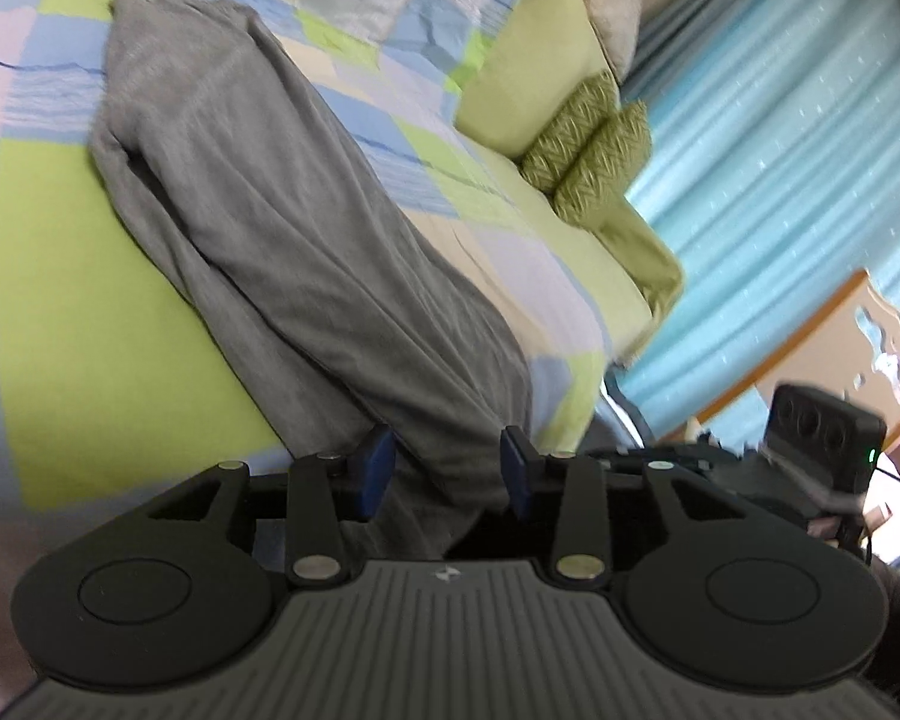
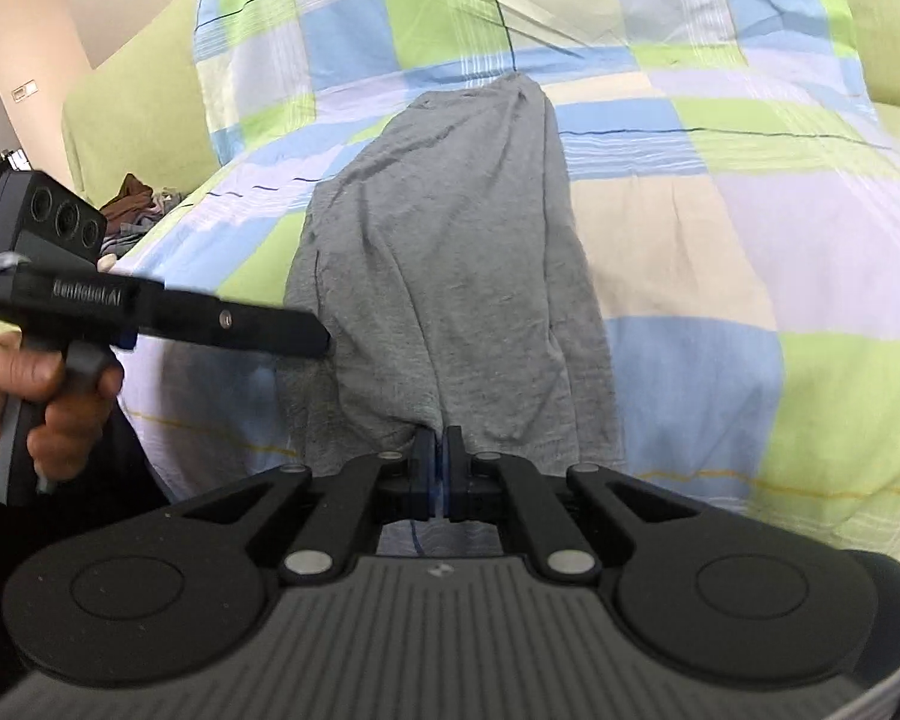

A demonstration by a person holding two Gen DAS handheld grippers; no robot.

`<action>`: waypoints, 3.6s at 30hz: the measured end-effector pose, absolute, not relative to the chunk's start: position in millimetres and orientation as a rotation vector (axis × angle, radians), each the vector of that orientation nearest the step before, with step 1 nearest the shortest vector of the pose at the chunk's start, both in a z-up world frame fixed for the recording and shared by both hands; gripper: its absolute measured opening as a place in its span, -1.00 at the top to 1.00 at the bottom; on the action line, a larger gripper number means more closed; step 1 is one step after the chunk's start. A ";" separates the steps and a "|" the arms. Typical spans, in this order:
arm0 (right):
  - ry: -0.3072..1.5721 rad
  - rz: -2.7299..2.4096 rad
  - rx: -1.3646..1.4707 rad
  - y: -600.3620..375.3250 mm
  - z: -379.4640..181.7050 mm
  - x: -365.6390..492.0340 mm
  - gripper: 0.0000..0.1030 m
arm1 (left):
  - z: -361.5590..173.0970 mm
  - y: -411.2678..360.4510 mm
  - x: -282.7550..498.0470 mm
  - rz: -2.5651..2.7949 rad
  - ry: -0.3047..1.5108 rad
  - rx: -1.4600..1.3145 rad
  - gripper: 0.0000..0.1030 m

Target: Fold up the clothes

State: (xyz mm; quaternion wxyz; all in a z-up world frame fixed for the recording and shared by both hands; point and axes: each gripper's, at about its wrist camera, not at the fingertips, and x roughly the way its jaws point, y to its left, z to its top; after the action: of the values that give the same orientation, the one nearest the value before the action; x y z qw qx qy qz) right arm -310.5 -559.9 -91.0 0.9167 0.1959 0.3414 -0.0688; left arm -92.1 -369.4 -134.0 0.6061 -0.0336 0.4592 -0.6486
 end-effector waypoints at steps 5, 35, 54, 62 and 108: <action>0.704 -0.091 0.399 -554.8 -85.0 -312.8 0.95 | -135.5 -376.4 -101.2 -1.573 1.067 -0.054 0.98; 0.689 -0.267 0.392 -598.0 -85.3 -322.5 1.00 | -127.3 -349.2 -38.3 -1.307 0.933 -0.128 0.46; 0.703 -0.299 0.438 -606.9 -93.1 -313.9 1.00 | -136.1 -326.5 31.2 -1.111 0.881 -0.294 1.00; 0.698 -0.291 0.452 -606.0 -95.3 -317.0 1.00 | -122.0 -305.7 -7.6 -1.153 0.880 -0.231 0.73; 0.739 -0.189 0.425 -611.7 -95.2 -325.7 0.55 | -163.5 -338.0 -102.0 -1.354 1.172 -0.108 0.15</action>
State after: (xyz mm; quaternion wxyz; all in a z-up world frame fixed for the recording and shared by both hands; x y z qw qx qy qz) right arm -325.7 -611.7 -95.2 0.9063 0.2056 0.3577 -0.0916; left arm -102.0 -338.0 -163.5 0.6238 -0.0472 0.5105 -0.5899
